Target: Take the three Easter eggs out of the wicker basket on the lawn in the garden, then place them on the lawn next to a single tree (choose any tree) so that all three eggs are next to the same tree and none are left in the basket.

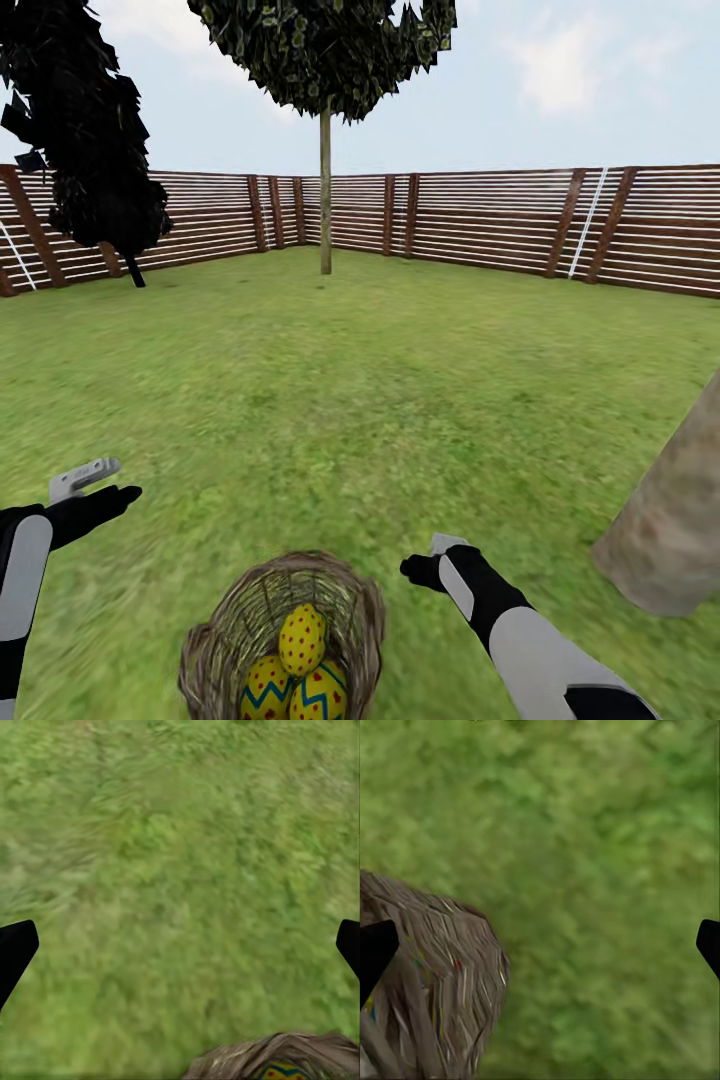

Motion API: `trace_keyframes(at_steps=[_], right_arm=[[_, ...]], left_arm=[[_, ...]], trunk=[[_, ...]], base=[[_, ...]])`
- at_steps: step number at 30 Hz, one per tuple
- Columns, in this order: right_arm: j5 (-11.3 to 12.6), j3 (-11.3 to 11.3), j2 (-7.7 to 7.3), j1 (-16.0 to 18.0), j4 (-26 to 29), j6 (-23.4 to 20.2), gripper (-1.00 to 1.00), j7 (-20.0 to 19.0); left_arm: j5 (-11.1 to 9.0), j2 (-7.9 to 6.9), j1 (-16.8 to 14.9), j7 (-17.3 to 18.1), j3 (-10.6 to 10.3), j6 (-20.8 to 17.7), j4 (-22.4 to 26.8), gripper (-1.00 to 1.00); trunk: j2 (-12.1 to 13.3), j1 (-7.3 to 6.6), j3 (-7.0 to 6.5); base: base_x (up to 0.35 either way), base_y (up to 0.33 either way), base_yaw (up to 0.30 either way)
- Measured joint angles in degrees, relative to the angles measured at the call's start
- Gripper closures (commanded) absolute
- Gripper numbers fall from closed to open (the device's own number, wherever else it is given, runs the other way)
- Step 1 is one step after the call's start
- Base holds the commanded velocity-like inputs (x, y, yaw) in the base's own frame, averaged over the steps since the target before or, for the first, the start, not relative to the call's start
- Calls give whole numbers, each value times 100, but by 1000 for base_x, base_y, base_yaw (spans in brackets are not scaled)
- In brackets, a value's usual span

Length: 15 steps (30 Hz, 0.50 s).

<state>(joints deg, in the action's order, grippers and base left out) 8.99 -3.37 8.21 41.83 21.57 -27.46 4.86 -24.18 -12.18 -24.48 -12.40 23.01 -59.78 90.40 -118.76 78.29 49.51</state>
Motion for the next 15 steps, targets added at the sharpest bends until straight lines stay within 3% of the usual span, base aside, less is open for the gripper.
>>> trace_keyframes(at_steps=[4,12,13,15], right_arm=[[-40,-13,-17,-3,-6,6,-100,48],[12,-33,-327,-276,-54,720,-100,113],[21,-33,-360,-294,-56,827,-100,115],[35,-29,-430,-367,-60,1070,-100,110]], left_arm=[[-1,10,0,0,0,0,0,-100],[16,64,-7,-7,-38,0,-15,-100],[17,65,-8,-5,-94,1,-16,-100],[14,68,-8,-9,-466,2,-17,-100]], trunk=[[160,-88,-72],[481,-264,-215],[521,-286,-233],[602,-329,-269]], base=[[0,0,0],[0,0,0],[0,0,0],[0,0,0]])
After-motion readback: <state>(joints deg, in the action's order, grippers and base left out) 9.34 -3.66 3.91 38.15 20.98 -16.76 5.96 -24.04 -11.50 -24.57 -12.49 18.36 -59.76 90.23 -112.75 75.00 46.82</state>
